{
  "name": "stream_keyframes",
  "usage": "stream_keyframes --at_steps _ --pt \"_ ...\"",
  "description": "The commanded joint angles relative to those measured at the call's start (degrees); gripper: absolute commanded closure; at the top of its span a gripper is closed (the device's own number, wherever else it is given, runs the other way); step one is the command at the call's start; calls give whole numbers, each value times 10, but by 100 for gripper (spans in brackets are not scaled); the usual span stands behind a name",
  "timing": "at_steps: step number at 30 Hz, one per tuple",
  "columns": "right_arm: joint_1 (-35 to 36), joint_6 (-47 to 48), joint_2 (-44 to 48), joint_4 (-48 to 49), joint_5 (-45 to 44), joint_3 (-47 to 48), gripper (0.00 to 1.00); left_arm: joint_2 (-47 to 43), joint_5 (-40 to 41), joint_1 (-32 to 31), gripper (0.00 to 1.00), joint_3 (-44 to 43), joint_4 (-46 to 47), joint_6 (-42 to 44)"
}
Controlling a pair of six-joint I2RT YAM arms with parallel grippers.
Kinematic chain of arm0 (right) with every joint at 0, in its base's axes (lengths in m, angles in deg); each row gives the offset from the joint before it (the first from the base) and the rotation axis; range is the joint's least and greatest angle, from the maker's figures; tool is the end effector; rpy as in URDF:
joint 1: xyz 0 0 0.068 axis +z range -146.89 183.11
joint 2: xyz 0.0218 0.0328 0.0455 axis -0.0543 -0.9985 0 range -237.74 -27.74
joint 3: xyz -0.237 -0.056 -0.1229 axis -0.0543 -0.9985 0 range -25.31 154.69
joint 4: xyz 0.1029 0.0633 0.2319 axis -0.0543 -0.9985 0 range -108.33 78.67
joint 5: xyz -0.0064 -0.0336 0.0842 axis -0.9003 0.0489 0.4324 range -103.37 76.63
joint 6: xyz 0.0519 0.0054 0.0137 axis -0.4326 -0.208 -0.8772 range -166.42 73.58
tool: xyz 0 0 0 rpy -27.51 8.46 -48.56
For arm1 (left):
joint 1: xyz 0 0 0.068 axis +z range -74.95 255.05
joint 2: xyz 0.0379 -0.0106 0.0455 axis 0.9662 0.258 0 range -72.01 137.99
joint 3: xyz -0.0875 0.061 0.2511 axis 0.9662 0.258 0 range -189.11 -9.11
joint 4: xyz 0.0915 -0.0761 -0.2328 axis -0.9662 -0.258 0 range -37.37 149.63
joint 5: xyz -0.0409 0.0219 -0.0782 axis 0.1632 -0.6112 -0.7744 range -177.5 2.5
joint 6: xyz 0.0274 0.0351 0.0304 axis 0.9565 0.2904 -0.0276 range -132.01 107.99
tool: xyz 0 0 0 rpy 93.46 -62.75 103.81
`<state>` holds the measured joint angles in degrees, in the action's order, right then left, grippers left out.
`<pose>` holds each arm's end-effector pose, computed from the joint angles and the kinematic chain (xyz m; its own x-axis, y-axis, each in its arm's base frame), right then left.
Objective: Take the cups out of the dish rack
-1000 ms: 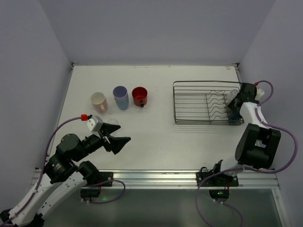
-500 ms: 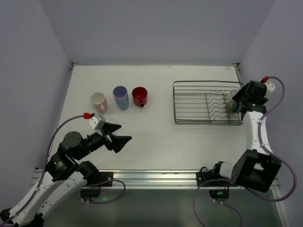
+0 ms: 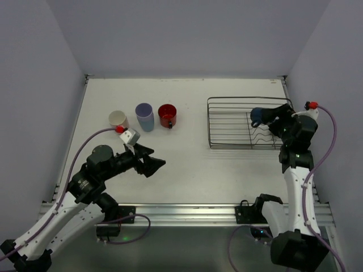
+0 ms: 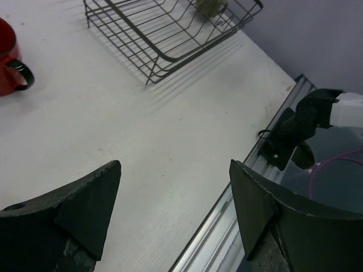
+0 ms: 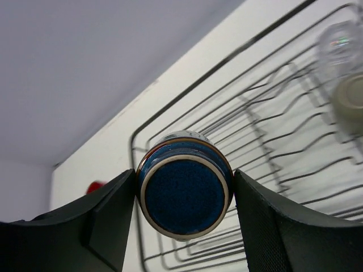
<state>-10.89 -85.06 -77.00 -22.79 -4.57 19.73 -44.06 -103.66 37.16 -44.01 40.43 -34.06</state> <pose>0.1969 -0.0435 0.3258 -0.1448 0.6720 -0.7262 0.2390 0.7360 0.6334 0.0953 -0.0867 0.3035 -0.4573 -0.1010 -0.8836 0.6828 0.5967 -0.4216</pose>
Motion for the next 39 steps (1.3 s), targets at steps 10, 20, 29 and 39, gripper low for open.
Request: stream_keyframes --at_steps 10,20,29,39 --pt "162 -212 112 302 307 -183 89 226 -129 -12 28 63 490 -252" --pt "241 -285 92 479 366 -276 89 401 -116 -74 32 24 642 -328" --pt "290 -304 68 539 366 -315 88 428 -83 -113 37 16 693 -328" --pt "352 -317 17 594 330 -317 85 433 -75 -118 81 25 721 -327"
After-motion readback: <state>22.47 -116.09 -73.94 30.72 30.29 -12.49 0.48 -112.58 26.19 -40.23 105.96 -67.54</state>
